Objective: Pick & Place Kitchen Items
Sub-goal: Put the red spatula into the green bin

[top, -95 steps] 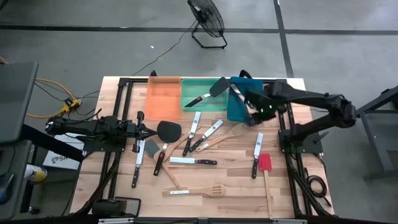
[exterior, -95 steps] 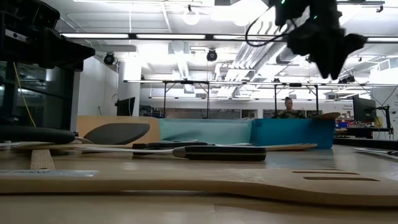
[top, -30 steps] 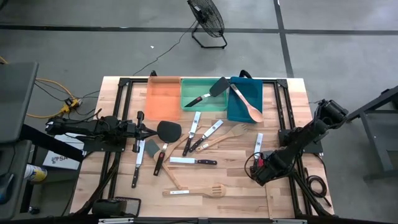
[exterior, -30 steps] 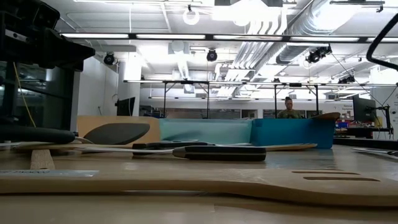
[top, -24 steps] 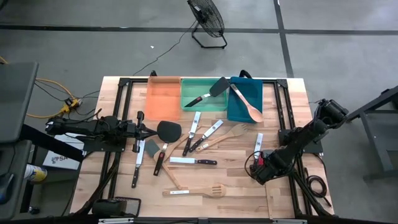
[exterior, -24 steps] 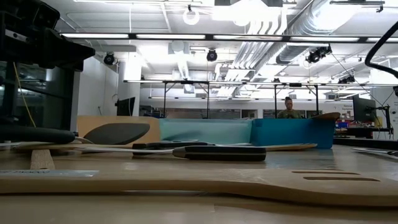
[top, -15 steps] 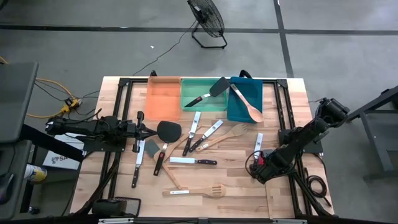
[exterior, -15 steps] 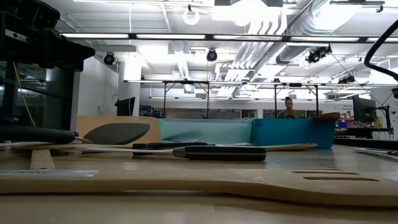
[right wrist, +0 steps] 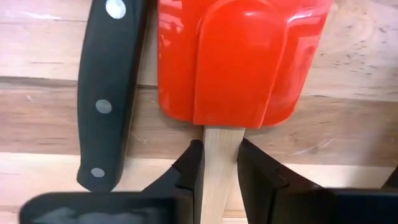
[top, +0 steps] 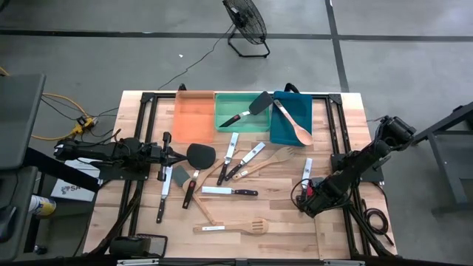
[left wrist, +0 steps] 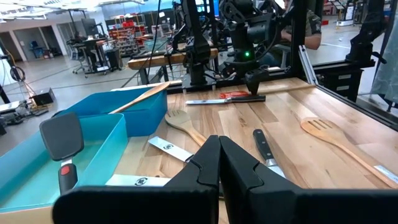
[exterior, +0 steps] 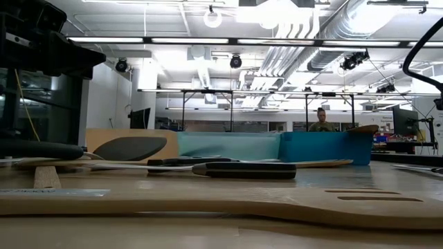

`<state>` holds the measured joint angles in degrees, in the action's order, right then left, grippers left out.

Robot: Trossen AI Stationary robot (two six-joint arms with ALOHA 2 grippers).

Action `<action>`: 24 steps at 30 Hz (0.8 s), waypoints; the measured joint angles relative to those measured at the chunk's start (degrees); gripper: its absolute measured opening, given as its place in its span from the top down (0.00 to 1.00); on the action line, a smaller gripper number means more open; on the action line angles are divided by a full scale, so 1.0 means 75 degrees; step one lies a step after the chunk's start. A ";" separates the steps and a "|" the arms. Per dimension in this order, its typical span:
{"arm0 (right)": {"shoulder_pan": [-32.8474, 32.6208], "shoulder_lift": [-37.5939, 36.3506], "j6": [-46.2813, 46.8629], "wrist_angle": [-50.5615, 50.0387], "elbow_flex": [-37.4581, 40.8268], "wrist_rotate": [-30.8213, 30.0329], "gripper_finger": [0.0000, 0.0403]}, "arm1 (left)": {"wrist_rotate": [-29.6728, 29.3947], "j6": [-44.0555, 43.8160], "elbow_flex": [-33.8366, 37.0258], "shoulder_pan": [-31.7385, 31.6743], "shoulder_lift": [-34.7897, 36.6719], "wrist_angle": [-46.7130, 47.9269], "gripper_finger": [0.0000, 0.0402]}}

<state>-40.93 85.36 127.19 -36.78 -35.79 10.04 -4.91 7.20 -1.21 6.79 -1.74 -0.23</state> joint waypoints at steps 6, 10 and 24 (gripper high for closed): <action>-0.0003 -0.0326 -0.0462 0.0028 0.0034 0.0015 0.84 | -0.0001 0.0000 -0.0002 -0.0001 0.0000 -0.0003 1.00; -0.0024 -0.0881 -0.0857 0.0000 0.0084 0.0082 0.84 | -0.0002 0.0000 -0.0002 -0.0003 0.0003 0.0000 1.00; -0.0527 -0.2426 -0.1301 -0.0230 0.0044 -0.1345 0.84 | -0.0007 -0.0011 0.0000 -0.0002 0.0001 -0.0029 1.00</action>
<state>-44.88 67.16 117.43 -38.50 -35.46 -0.04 -4.96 7.12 -1.22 6.77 -1.73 -0.45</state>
